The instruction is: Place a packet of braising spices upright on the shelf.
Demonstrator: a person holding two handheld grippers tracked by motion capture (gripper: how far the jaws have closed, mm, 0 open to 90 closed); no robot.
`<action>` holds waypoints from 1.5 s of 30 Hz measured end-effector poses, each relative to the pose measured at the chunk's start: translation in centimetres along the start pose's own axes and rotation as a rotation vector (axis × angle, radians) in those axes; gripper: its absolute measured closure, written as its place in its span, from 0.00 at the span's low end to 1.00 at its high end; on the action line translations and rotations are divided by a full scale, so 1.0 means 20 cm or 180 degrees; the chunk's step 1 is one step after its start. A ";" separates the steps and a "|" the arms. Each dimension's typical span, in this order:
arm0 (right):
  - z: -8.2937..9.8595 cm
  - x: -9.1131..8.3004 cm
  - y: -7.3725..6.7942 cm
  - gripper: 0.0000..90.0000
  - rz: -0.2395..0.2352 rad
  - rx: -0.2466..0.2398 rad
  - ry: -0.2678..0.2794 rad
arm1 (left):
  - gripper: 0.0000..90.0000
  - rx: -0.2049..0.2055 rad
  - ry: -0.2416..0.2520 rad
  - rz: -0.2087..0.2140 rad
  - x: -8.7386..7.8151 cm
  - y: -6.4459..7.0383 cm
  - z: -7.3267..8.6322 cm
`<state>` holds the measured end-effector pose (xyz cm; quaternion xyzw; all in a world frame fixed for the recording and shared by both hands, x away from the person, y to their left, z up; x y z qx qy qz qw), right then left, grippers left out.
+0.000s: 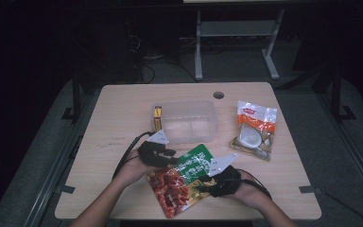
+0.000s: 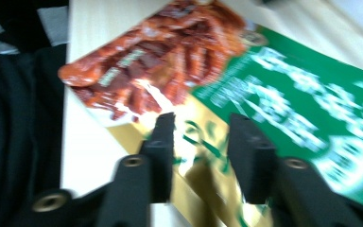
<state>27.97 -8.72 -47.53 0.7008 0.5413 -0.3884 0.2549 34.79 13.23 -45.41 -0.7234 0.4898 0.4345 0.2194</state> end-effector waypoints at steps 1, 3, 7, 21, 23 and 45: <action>0.00 0.00 0.00 0.65 0.0000 0.0000 0.0000 | 0.58 0.0000 0.0000 0.0000 0.00 0.00 0.00; 0.04 -0.04 0.03 0.58 0.0094 0.0132 0.0029 | 0.49 -0.0088 -0.0015 -0.0048 -0.03 0.03 0.08; 0.08 -0.07 0.05 0.52 0.0113 0.0332 0.0058 | 0.34 -0.0135 0.0012 -0.0113 -0.04 0.07 0.16; 0.13 -0.08 0.10 0.97 0.0191 0.0384 -0.0037 | 0.17 -0.0049 -0.0127 -0.0096 0.08 0.13 0.21; 0.14 -0.08 0.11 1.00 0.0159 0.0382 -0.0080 | 0.15 -0.0031 -0.0140 -0.0119 0.09 0.13 0.22; 0.15 -0.01 0.10 1.00 0.0140 0.0178 -0.0395 | 0.27 0.0012 -0.0197 -0.0159 0.11 0.13 0.23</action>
Point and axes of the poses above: each handheld gripper's, and its own axes: x roughly forward along the jaws, z roughly out of its underside, y roughly to its right, the point moved 4 cm from there along x, roughly forward along the jaws, and after that the axes turned 12 degrees about -y, right-handed, at the moved point
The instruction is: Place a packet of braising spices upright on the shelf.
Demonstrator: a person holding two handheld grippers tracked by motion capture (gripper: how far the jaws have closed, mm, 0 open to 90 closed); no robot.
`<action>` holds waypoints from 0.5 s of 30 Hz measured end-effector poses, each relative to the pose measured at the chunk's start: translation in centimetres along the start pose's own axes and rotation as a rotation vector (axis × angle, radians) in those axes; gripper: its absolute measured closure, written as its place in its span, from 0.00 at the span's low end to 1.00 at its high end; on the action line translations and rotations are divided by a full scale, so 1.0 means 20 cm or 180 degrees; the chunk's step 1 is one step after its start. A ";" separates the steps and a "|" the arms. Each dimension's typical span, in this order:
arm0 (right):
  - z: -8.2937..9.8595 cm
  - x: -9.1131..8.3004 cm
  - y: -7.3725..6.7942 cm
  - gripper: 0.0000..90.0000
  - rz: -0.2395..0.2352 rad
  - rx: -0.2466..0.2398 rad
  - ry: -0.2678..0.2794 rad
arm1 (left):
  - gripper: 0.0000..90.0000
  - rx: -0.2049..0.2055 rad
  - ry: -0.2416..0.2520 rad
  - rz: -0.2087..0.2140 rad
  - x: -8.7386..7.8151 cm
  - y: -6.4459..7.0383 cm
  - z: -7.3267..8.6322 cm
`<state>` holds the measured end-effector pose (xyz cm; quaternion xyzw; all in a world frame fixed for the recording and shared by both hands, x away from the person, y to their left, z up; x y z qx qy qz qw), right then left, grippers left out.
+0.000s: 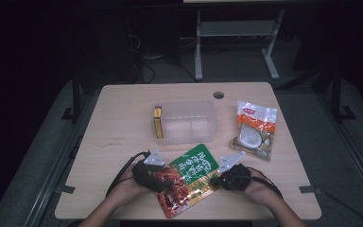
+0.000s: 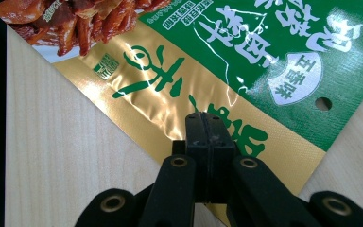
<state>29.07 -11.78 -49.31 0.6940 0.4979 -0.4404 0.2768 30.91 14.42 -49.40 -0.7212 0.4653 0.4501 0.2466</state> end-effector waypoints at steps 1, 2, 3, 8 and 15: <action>0.00 0.00 0.00 1.00 -0.0013 0.0019 0.0005 | 0.29 0.0011 0.0008 0.0000 0.00 0.00 0.00; 0.00 0.00 0.00 1.00 -0.0017 0.0027 0.0006 | 0.32 0.0034 0.0006 0.0000 0.00 0.00 0.00; 0.00 0.00 0.00 1.00 -0.0011 0.0021 0.0001 | 0.34 0.0061 0.0006 0.0011 0.00 0.01 0.00; 0.00 0.00 -0.01 1.00 -0.0010 0.0024 0.0000 | 0.56 0.0268 -0.0017 0.0006 0.00 0.05 -0.02; -0.01 0.00 -0.01 1.00 -0.0016 0.0014 -0.0007 | 0.83 0.0291 -0.0015 0.0057 0.01 0.05 -0.04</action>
Point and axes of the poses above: each handheld gripper's, and its own axes: x roughly forward along the jaws, z roughly out of its underside, y roughly to its right, the point moved 4 cm from there along x, roughly forward along the jaws, and after that the axes turned 12 degrees about -y, right-handed, at the moved point
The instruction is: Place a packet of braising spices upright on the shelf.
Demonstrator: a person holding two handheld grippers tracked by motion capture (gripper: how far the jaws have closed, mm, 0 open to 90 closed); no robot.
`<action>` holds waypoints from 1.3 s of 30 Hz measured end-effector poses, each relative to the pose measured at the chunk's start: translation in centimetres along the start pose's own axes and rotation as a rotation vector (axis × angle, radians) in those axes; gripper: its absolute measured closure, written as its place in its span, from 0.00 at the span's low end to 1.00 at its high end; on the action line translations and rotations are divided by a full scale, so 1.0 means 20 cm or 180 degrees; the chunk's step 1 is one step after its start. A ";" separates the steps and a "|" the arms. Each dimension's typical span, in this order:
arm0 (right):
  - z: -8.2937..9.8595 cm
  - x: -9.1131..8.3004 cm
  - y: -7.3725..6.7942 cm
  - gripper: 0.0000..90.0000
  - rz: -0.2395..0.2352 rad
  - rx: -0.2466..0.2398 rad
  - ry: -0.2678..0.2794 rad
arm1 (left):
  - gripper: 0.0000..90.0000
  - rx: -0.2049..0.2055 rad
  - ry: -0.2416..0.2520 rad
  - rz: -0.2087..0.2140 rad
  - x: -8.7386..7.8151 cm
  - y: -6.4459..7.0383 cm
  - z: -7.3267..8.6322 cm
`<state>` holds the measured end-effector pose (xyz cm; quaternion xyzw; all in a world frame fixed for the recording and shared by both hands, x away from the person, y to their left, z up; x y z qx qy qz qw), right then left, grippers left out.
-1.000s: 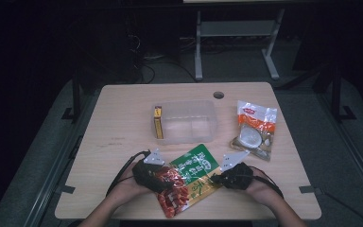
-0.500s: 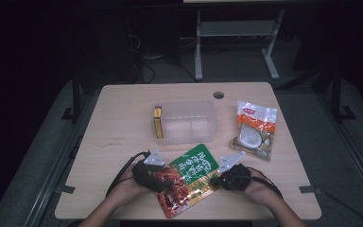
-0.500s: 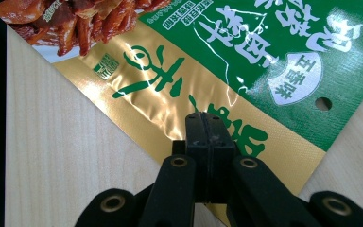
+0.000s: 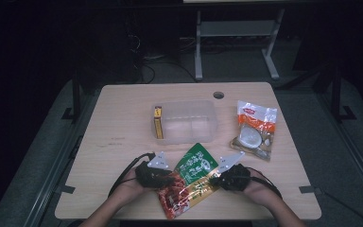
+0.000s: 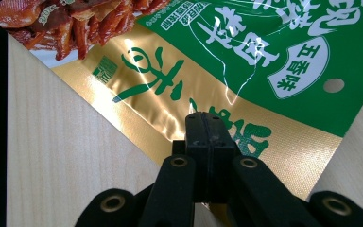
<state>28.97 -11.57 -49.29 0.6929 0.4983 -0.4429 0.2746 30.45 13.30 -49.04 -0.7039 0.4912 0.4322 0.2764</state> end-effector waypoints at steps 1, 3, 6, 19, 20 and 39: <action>0.00 0.00 0.00 1.00 0.0000 0.0000 0.0000 | 0.85 0.0000 0.0000 0.0000 0.00 0.00 0.00; 0.00 0.00 0.00 1.00 0.0003 -0.0012 -0.0003 | 0.89 0.0004 -0.0013 0.0006 0.00 -0.01 0.00; 0.00 0.00 0.00 0.98 -0.0036 0.0031 -0.0006 | 0.96 0.0047 -0.0030 0.0010 0.00 0.00 -0.01; -0.01 -0.16 0.07 0.51 -0.0245 0.0492 0.0588 | 1.00 0.0169 0.0218 0.0072 -0.10 -0.01 -0.05; -0.01 -0.18 0.07 0.51 -0.0268 0.0489 0.0635 | 1.00 0.0176 0.0259 0.0057 -0.13 -0.01 -0.05; -0.05 -0.30 0.12 0.52 -0.0284 0.0590 0.1088 | 1.00 0.0341 0.0575 -0.0189 -0.34 -0.04 -0.02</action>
Point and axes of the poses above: each handheld gripper's, and its own axes: x roughly forward along the jaws, z roughly out of its underside, y roughly to its right, the point moved 4 cm from there along x, roughly forward along the jaws, and after that the axes turned 12 degrees about -y, right-handed, at the moved point
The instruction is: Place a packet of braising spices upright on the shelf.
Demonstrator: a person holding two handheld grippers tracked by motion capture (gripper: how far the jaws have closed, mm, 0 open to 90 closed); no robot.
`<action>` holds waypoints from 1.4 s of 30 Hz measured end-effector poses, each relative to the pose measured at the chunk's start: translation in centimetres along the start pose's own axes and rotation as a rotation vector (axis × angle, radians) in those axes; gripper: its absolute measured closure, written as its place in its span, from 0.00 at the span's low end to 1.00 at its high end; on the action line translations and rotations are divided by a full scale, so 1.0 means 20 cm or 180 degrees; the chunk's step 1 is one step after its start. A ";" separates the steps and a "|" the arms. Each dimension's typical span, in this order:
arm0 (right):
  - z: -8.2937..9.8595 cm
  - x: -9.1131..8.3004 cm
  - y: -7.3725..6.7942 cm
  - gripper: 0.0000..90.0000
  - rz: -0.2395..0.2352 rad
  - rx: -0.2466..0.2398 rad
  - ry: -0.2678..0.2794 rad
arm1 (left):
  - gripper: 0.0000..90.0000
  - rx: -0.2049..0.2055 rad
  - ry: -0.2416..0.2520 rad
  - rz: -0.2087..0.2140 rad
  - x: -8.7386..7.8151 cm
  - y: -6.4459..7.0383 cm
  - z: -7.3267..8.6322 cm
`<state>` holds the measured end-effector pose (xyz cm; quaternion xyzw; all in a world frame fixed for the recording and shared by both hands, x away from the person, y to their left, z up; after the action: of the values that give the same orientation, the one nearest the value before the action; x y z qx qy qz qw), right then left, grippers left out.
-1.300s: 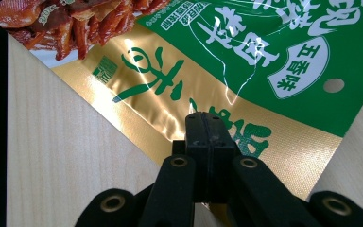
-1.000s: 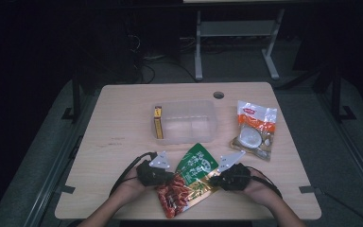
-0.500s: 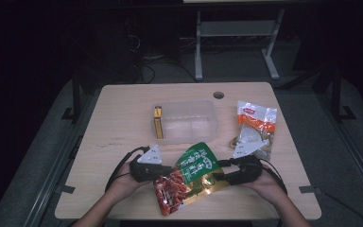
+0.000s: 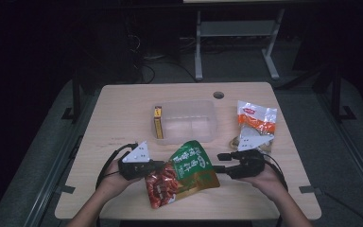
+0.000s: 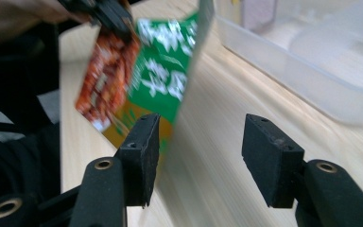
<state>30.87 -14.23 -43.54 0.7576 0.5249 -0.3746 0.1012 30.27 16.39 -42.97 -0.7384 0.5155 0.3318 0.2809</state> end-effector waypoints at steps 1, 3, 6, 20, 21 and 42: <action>-0.01 0.00 0.00 0.52 -0.0017 0.0001 0.0014 | 1.00 0.0007 0.0002 0.0007 0.00 0.00 0.00; -0.04 0.02 -0.01 0.51 -0.0059 -0.0018 0.0000 | 1.00 0.0028 -0.0007 -0.0004 0.00 0.01 0.00; -0.06 0.07 -0.01 0.52 -0.0126 -0.0032 -0.0069 | 1.00 0.0056 0.0003 0.0000 0.00 0.02 -0.01; -0.19 0.18 0.01 0.93 -0.0378 -0.0182 -0.0190 | 1.00 0.0058 0.0217 0.0010 -0.08 0.01 -0.02; -0.18 0.18 0.01 0.93 -0.0395 -0.0183 -0.0184 | 1.00 0.0059 0.0222 0.0023 -0.08 0.02 -0.02; -0.18 0.12 -0.04 1.00 -0.0945 -0.0186 0.0023 | 0.99 0.0168 0.0414 0.0105 -0.09 -0.01 0.01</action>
<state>32.27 -10.34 -42.46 0.6697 0.6422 -0.3673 0.0648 30.00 17.76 -41.65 -0.7422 0.5532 0.2740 0.2607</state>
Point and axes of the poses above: each handheld gripper's, and its own axes: x roughly forward along the jaws, z roughly out of its underside, y roughly to its right, the point moved 4 cm from there along x, roughly forward along the jaws, and after that the axes turned 12 degrees about -y, right-handed, at the moved point
